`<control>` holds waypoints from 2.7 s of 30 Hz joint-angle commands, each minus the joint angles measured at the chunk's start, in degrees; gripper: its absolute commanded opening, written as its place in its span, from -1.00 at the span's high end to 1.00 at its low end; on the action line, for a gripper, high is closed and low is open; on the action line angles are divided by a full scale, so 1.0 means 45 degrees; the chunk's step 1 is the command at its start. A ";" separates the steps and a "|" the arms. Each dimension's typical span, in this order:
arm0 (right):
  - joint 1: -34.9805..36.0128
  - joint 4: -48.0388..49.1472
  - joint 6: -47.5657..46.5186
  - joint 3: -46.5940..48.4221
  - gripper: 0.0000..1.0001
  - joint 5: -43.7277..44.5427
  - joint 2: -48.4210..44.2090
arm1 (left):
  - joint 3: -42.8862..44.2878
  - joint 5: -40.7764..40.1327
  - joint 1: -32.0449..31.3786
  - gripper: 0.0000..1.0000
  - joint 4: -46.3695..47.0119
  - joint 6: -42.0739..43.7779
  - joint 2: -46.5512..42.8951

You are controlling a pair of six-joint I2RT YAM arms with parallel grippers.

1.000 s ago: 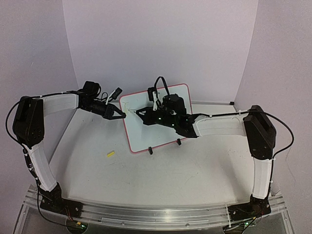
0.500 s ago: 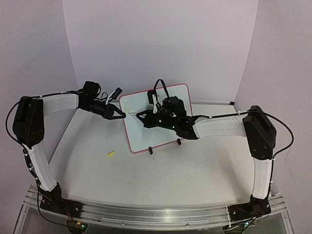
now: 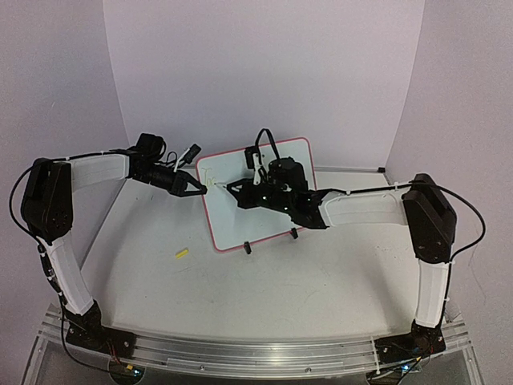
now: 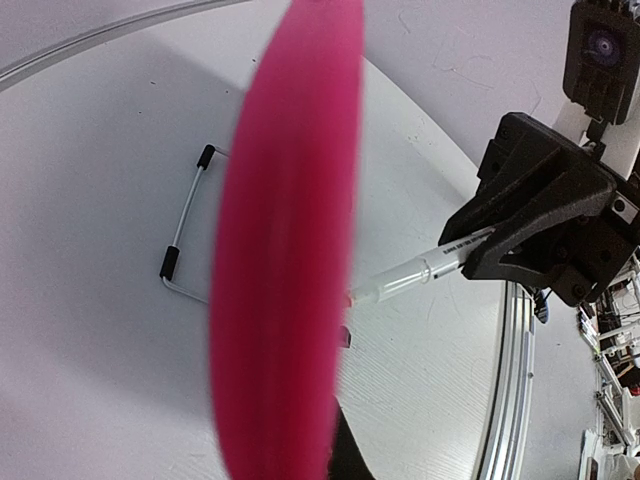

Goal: Write a sentence on the whiteboard

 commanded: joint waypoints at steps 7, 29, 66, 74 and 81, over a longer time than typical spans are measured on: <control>-0.0108 0.0056 -0.0245 0.0857 1.00 0.1137 -0.0204 | 0.0311 -0.0533 -0.0217 1.00 -0.0580 0.0468 -0.0186; -0.0350 0.0065 -0.0175 0.1230 1.00 0.0582 0.0283 | 0.0320 -0.0541 -0.0204 1.00 -0.0578 0.0462 -0.0123; -0.0290 0.0546 -0.0173 -0.1062 1.00 0.0433 -0.1474 | 0.0330 -0.0583 -0.0226 1.00 -0.0593 0.0454 -0.0112; -0.0303 0.0920 -0.0009 -0.0996 1.00 -0.0399 -0.1486 | 0.0331 -0.0564 -0.0220 1.00 -0.0609 0.0465 -0.0127; -0.0412 0.0938 0.0209 -0.0501 1.00 -0.0547 -0.0974 | 0.0328 -0.0579 -0.0218 1.00 -0.0619 0.0469 -0.0137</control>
